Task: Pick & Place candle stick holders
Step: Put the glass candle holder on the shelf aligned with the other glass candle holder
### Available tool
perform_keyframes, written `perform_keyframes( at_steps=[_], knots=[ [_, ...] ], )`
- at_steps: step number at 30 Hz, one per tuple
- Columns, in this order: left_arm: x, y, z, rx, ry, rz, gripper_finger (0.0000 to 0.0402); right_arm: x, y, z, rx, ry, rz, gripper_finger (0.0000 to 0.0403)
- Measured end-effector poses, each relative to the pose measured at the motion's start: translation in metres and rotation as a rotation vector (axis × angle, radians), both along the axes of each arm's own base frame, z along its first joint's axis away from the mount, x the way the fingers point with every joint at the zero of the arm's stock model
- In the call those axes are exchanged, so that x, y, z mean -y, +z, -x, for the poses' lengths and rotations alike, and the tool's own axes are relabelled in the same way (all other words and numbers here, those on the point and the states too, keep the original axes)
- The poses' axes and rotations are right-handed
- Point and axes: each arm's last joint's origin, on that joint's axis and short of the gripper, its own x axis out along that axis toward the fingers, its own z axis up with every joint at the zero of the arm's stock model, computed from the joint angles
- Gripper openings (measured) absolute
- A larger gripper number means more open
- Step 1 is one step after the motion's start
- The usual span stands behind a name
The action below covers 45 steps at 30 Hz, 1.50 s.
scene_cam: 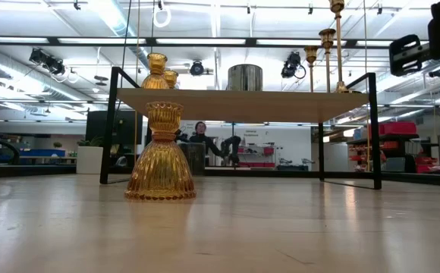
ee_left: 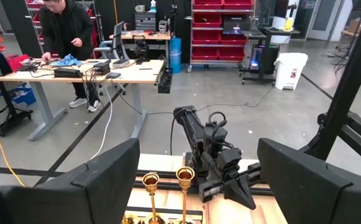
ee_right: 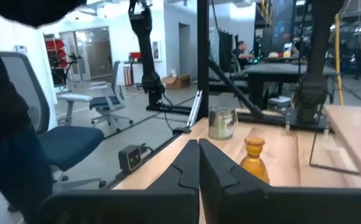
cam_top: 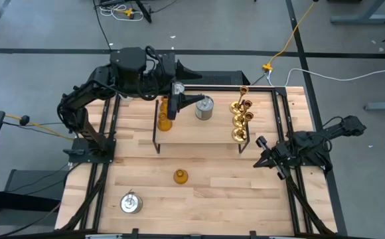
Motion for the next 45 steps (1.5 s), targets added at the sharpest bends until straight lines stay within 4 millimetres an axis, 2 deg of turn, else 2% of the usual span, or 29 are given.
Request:
perform_keyframes(
  at_steps=[5,11,24,45],
  knots=[
    [0.000,0.000,0.000,0.004,0.004,0.033,0.0332,0.000,-0.001,0.000,0.010,-0.004,0.028,0.0001],
    [0.000,0.000,0.000,0.007,0.006,0.077,0.0332,0.004,-0.002,-0.002,-0.030,-0.046,-0.029,0.0001],
    [0.000,-0.001,0.000,-0.001,0.007,0.077,0.0332,0.015,-0.005,-0.005,-0.045,-0.084,0.011,0.0001],
    [0.000,-0.004,0.000,-0.034,0.008,0.079,0.0332,0.032,-0.007,-0.008,-0.050,-0.245,0.059,0.0001]
  ],
)
